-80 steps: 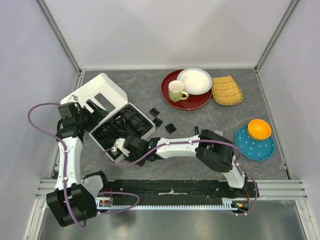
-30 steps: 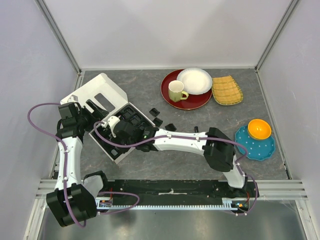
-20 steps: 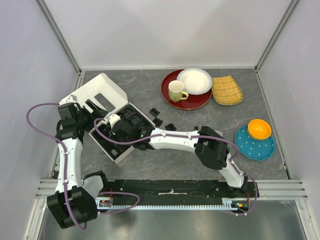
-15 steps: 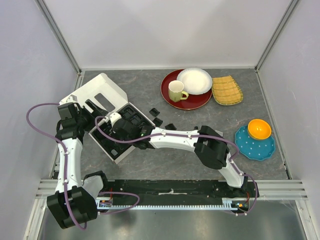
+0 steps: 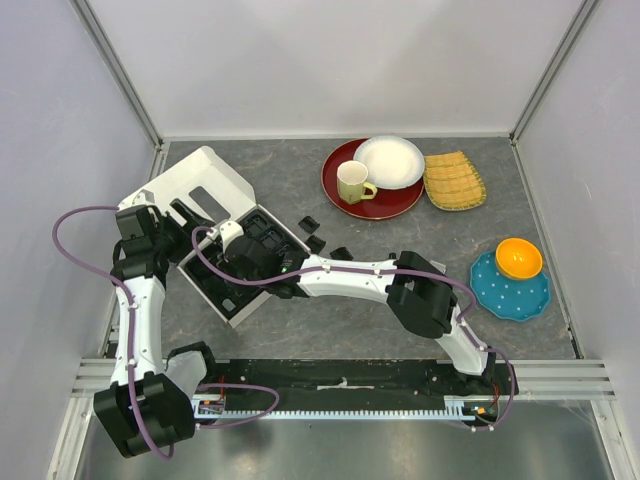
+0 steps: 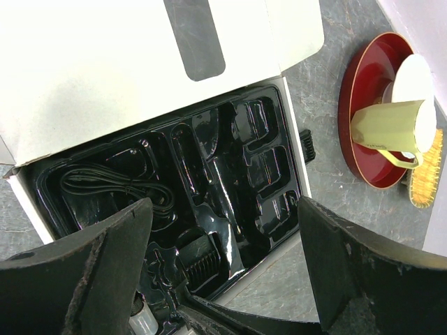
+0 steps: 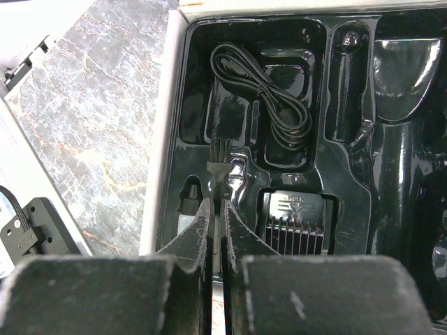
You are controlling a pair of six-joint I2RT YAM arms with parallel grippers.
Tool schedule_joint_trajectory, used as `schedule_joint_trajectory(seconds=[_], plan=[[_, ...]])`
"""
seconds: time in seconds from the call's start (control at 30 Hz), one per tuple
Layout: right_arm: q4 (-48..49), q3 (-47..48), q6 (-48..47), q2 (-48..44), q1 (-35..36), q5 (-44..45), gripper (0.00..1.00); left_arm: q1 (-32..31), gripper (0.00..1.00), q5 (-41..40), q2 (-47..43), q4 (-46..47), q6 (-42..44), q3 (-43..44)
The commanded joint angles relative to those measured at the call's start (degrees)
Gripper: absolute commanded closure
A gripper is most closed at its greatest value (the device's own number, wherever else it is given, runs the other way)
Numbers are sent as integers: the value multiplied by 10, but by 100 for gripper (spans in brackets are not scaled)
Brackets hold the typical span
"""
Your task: Sort the hair-cutting tools
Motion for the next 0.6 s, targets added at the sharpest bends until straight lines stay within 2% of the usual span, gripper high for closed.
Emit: schedule_joint_trajectory(seconds=[0.0,0.57], plan=[[28,1,14,10,-2,7,100,4,10,-4,-6,7,6,0],[37,-18,19,14,-2,-3,100,5,10,-4,-6,6,6,0]])
